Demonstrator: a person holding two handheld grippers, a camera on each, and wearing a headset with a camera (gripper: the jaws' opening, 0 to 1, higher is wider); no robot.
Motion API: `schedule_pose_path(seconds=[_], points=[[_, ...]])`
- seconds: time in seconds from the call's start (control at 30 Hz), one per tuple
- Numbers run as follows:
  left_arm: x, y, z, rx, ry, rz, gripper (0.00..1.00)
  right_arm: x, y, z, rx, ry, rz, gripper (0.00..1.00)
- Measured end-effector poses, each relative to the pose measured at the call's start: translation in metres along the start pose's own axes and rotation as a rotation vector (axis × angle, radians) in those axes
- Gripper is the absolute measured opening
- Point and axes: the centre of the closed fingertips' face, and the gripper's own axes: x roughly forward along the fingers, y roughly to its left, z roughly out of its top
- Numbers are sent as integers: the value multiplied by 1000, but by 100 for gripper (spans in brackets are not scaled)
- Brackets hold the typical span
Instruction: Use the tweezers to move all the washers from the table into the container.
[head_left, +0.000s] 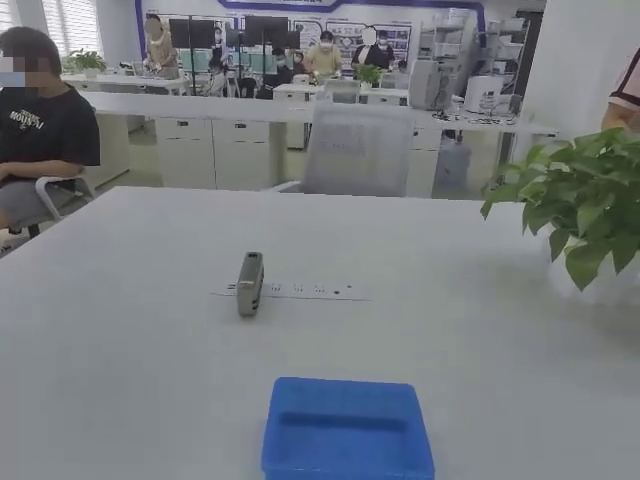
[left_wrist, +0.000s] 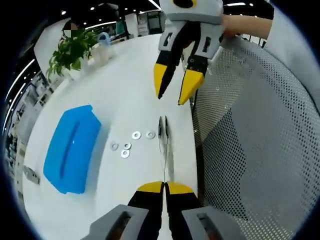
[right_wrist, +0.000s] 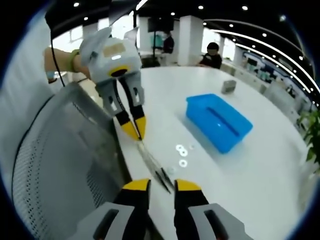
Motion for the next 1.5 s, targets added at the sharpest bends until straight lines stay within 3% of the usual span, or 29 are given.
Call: schedule_pose_path(seconds=[0.1, 0.37, 0.57, 0.7, 0.87, 1.27, 1.5], points=[[-19, 1, 16, 32, -67, 14, 0, 2, 4, 1, -20, 4, 13, 16], [-52, -7, 47, 80, -134, 5, 0, 20, 14, 16, -45, -24, 58, 15], [-60, -13, 58, 111, -131, -11, 0, 36, 27, 22, -147, 15, 123, 13], [-61, -16, 62, 112, -137, -27, 0, 43, 30, 23, -165, 18, 140, 9], [-59, -8, 62, 116, -120, -27, 0, 46, 24, 22, -133, 34, 144, 6], [-56, 16, 77, 157, -102, -37, 0, 44, -2, 30, -47, -47, 65, 6], [-50, 23, 84, 179, -88, -48, 0, 45, -9, 28, 5, -73, 54, 7]])
